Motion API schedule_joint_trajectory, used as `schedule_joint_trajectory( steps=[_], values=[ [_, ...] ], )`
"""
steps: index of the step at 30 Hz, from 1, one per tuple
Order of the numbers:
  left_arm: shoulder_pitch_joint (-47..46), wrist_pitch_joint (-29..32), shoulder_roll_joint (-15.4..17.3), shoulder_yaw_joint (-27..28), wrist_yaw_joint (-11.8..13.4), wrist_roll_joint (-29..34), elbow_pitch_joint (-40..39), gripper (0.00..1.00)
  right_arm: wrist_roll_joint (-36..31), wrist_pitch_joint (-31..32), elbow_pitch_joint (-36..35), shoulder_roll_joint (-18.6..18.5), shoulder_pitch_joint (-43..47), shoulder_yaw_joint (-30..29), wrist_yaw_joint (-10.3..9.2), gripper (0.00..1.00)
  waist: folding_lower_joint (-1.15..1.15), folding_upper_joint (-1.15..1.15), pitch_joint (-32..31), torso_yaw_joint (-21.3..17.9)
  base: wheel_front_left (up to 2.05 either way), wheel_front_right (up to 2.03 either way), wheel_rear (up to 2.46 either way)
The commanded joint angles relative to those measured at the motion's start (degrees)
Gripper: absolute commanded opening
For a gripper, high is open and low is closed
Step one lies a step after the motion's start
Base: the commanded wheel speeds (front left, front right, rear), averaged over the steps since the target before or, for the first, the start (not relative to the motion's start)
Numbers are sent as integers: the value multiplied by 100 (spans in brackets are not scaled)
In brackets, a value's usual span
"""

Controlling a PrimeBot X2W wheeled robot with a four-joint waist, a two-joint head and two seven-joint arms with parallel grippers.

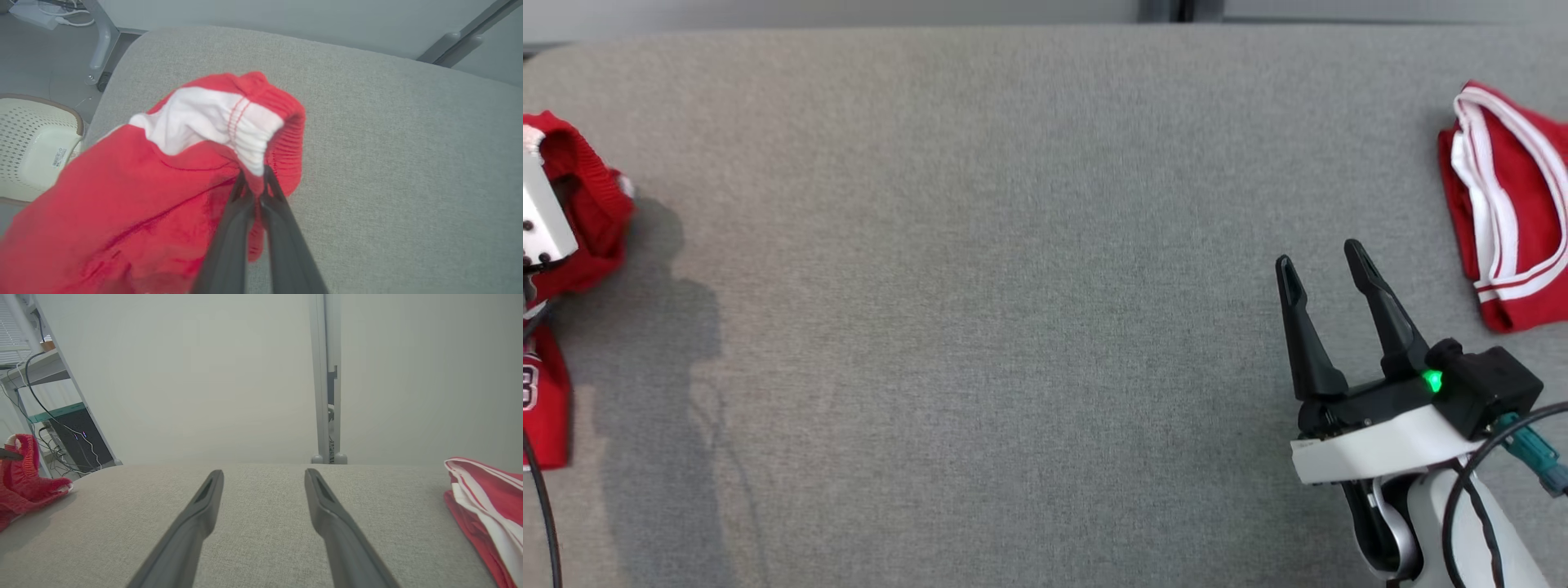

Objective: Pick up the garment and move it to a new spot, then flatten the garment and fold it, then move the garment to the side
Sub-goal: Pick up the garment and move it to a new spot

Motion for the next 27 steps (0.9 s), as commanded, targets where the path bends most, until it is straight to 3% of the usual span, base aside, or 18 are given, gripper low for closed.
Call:
schedule_joint_trajectory(
  steps=[1, 8, 16, 20, 27],
  values=[
    [116, 28, 100, -145, -7, -96, -265, 0, 57, -30, 7, -11, 118, -28, 3, 100, 0, 0, -329, 13, 0, 0, 0],
    [475, -156, 128, -603, -8, -427, -1165, 0, 184, -31, 50, 4, 431, -121, 3, 100, 0, 0, -874, -56, 0, 0, 0],
    [837, -156, -108, -982, -8, -624, -1894, 0, 242, -31, 42, 1, 679, -225, 3, 100, 0, 0, -1232, -235, 0, 0, 0],
    [1030, -174, -388, -1204, 21, -552, -2211, 0, 257, -31, 46, -14, 762, -234, 3, 100, 0, 0, -1365, -408, 0, 0, 0],
    [1435, -493, -1227, -1521, 108, -618, -2386, 0, 282, -30, 26, 3, 753, -149, 3, 100, 0, 0, -1363, -973, 0, 0, 0]
  ],
)
